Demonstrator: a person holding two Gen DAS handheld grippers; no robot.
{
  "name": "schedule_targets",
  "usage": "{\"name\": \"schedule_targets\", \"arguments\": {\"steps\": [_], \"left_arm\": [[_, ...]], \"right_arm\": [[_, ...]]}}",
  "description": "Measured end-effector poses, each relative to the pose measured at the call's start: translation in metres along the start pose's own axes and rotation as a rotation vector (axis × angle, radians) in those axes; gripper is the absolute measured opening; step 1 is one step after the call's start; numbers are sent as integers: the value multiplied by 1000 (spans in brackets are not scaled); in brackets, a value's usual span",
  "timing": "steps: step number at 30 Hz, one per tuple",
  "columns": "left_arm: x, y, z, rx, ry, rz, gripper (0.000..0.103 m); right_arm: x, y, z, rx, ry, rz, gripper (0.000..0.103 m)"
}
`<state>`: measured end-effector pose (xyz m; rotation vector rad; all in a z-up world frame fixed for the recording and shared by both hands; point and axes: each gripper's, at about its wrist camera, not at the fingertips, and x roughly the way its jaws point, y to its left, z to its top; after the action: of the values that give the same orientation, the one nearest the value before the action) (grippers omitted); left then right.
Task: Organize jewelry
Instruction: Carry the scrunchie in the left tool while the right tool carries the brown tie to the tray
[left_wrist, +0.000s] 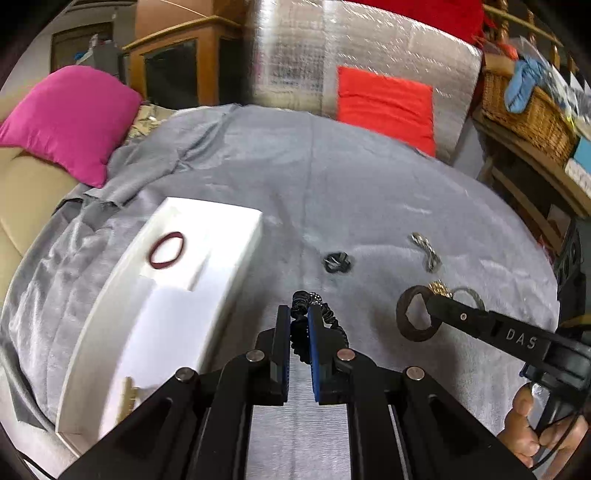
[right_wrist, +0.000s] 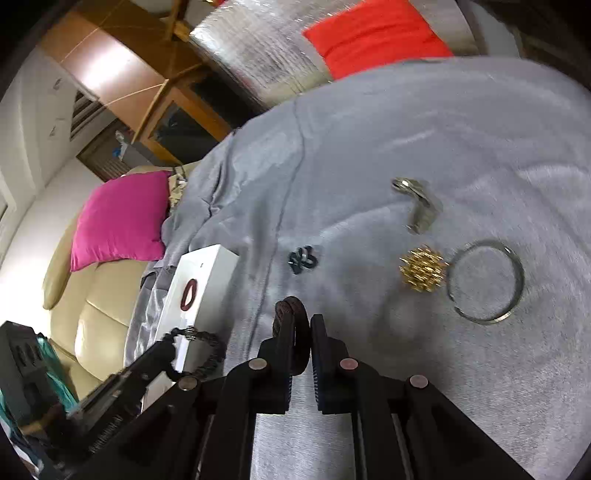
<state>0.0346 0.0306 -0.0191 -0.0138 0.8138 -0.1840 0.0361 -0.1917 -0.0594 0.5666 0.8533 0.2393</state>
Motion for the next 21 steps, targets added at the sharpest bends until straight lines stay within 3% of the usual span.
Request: {"name": "schedule_targets", "arguments": {"steps": [9,14,21], "left_arm": [[-30,77,2,-119,-64,93,9],[-32,126,-6,-204,-27,134,9],[-29,165,-26,-275,56,131,9]], "right_arm": [[4,63,-9,-132,-49,54,10],[21,113,-16,-231,-24,86,10],[73,170,-28,-303,70,104,10]]}}
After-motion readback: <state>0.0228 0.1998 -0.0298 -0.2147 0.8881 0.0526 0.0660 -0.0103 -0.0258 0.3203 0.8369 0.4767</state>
